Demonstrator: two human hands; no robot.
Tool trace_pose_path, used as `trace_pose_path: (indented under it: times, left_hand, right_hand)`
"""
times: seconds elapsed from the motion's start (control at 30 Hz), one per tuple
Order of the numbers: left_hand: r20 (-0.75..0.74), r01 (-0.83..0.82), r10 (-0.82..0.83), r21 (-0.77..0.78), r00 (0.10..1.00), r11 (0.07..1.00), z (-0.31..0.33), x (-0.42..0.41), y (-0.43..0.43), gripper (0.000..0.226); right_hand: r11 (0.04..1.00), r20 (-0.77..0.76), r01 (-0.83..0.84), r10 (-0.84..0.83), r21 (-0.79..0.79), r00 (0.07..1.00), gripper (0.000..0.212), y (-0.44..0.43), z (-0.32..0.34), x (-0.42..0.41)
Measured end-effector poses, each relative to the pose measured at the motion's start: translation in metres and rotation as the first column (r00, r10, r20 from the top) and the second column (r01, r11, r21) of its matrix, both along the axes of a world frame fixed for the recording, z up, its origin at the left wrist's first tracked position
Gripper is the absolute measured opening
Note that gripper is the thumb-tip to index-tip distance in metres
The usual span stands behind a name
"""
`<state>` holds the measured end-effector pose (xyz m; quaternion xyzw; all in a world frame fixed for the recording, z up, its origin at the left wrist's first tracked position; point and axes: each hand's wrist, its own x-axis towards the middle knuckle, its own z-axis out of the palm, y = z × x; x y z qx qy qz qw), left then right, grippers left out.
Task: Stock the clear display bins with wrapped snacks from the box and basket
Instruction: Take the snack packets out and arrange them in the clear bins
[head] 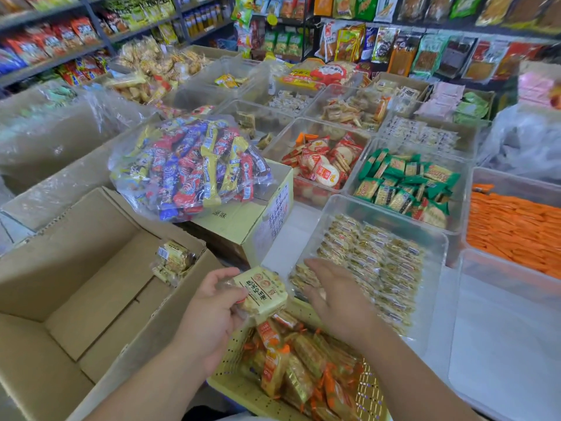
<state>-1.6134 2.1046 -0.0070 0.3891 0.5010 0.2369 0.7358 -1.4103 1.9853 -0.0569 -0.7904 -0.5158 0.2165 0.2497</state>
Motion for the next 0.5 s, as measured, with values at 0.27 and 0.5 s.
trace_pose_path:
  times: [0.27, 0.5]
  left_hand:
    - [0.033, 0.068, -0.068, 0.007, 0.997, 0.998, 0.006, 0.03, -0.019, 0.016]
    - [0.006, 0.499, -0.501, 0.069, 0.866, 0.864, 0.025, 0.058, -0.034, 0.033]
  right_hand:
    - [0.964, -0.088, 0.038, -0.015, 0.264, 0.996, 0.068, -0.024, 0.038, -0.057]
    - [0.949, -0.131, 0.187, -0.158, 0.254, 0.979, 0.051, -0.034, 0.03, -0.041]
